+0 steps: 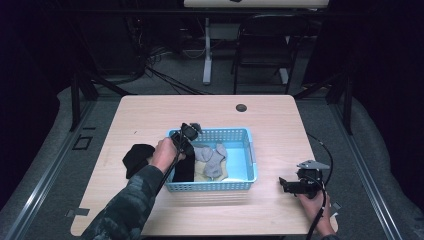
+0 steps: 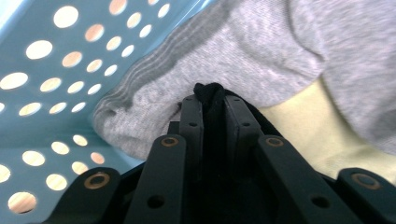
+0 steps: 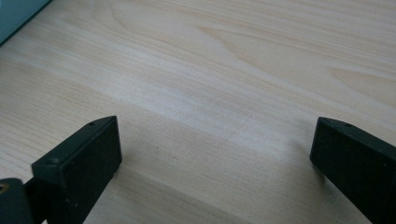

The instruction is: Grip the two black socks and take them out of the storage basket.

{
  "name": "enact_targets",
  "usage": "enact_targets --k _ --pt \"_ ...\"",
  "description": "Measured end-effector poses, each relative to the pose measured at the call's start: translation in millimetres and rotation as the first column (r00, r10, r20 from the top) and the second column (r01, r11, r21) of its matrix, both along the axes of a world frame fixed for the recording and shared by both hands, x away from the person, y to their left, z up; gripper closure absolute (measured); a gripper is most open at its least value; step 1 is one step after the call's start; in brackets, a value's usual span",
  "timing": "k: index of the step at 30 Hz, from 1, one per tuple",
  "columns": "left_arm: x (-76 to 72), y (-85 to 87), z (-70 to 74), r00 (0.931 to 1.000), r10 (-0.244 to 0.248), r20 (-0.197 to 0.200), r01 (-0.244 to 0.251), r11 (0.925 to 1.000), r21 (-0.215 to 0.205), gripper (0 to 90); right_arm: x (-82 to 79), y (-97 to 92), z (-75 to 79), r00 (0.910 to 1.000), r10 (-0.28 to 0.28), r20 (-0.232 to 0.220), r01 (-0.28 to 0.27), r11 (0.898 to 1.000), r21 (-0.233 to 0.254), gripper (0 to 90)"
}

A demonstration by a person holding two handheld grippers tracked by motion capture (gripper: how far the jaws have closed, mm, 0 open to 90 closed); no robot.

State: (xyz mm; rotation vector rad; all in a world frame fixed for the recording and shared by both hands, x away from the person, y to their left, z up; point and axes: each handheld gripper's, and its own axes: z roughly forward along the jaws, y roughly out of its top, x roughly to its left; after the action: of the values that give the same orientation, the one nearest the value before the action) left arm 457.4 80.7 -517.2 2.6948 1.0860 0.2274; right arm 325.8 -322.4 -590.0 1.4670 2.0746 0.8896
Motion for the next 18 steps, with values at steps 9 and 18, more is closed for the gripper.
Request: enact_targets --k 9,18 --pt "-9.4 13.2 23.0 0.999 -0.012 0.042 0.016 0.995 -0.099 80.5 0.0 0.0 0.0 1.0 0.0 0.0 0.0 1.0 0.0 1.4" --pt "-18.0 25.0 54.5 0.9939 -0.048 0.1 0.065 0.9824 -0.175 80.5 -0.1 0.0 0.0 1.0 -0.001 -0.001 0.001 1.0 -0.001 1.4"
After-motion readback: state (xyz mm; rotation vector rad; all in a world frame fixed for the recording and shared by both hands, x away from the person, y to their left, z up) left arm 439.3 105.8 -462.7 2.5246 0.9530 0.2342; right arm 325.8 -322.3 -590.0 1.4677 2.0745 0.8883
